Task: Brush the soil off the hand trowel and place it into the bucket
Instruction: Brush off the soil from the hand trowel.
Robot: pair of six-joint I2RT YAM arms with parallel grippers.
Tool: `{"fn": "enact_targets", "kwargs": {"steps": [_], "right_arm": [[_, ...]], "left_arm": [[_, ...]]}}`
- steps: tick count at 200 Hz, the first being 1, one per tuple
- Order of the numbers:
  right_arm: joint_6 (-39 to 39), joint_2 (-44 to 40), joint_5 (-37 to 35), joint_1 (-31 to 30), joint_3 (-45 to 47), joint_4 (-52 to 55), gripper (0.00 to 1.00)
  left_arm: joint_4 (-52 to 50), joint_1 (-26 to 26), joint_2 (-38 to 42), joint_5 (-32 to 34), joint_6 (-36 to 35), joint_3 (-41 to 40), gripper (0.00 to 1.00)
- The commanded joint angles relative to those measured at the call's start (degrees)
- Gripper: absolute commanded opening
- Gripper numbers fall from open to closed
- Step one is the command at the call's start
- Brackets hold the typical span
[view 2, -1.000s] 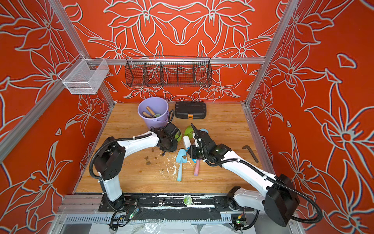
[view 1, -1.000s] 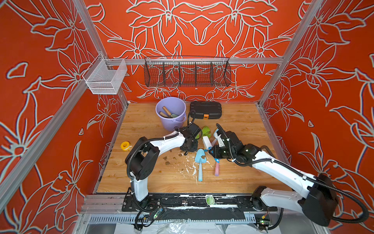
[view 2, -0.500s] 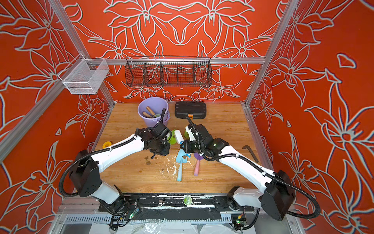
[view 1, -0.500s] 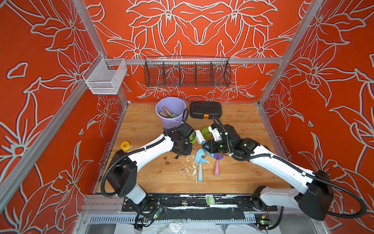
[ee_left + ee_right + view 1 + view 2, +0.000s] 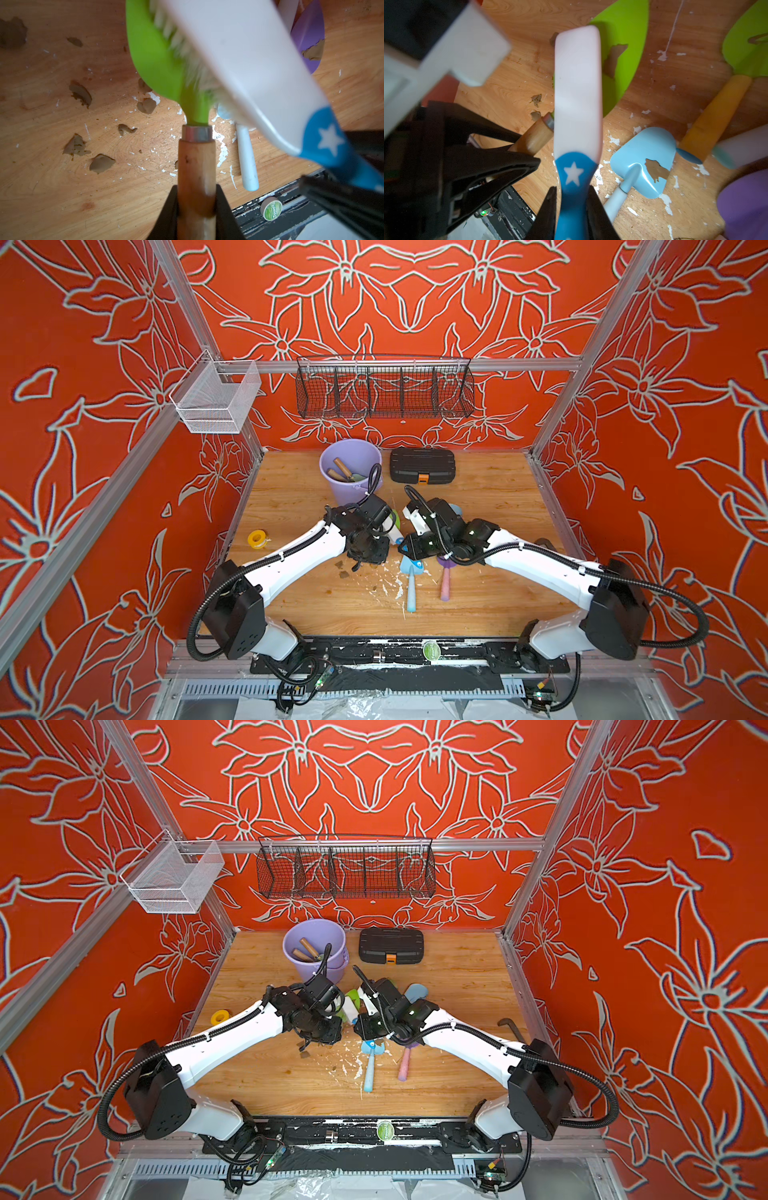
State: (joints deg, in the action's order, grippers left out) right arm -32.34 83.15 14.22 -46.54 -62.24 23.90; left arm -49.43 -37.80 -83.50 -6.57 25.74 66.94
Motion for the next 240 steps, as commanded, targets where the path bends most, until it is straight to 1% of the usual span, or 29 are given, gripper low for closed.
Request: {"fn": "enact_targets", "kwargs": {"steps": [1, 38, 60, 86, 105, 132, 146, 171, 196, 228, 240], "right_arm": [[1.0, 1.5, -5.5, 0.7, -2.6, 3.5, 0.00], [2.2, 3.3, -9.1, 1.3, -5.2, 5.2, 0.00], [2.5, 3.6, -9.1, 1.3, -6.3, 4.3, 0.00], [2.7, 2.3, -2.4, 0.7, -5.6, -1.2, 0.00], [2.3, 2.1, 1.4, -0.2, -5.1, -4.2, 0.00], [2.1, 3.4, 4.4, -1.5, -4.5, -7.5, 0.00], [1.8, 4.6, 4.8, -1.6, -3.9, -8.4, 0.00], [1.9, 5.2, 2.4, -1.2, -2.6, -8.7, 0.00], [2.4, 5.8, -0.1, 0.0, -1.7, -7.7, 0.00], [4.3, 4.8, -7.1, 0.9, -2.4, -4.2, 0.00], [4.8, 4.6, -8.8, 1.6, -2.8, -3.2, 0.00]], "left_arm": [[-1.8, 0.3, 2.0, 0.9, 0.5, -0.7, 0.00], [-2.4, 0.3, 2.9, 1.1, 0.9, -2.0, 0.00], [-2.7, 0.3, 3.7, 1.6, 1.1, -2.8, 0.00], [-2.9, 0.3, 4.4, 1.8, 1.2, -3.3, 0.00], [-2.5, 0.2, 4.9, 0.8, 1.3, -3.3, 0.00], [-1.7, 0.3, 5.4, -1.6, 1.2, -3.0, 0.00], [-1.1, 0.4, 6.0, -3.1, 1.1, -3.0, 0.00], [-1.4, 0.8, 7.4, -4.4, 1.0, -3.2, 0.00], [0.3, 2.7, 9.7, -8.2, 1.6, -5.3, 0.00], [-0.6, 3.3, 10.9, -7.8, 1.9, -6.0, 0.00], [-0.5, 3.3, 11.2, -7.6, 2.1, -6.4, 0.00]]}}
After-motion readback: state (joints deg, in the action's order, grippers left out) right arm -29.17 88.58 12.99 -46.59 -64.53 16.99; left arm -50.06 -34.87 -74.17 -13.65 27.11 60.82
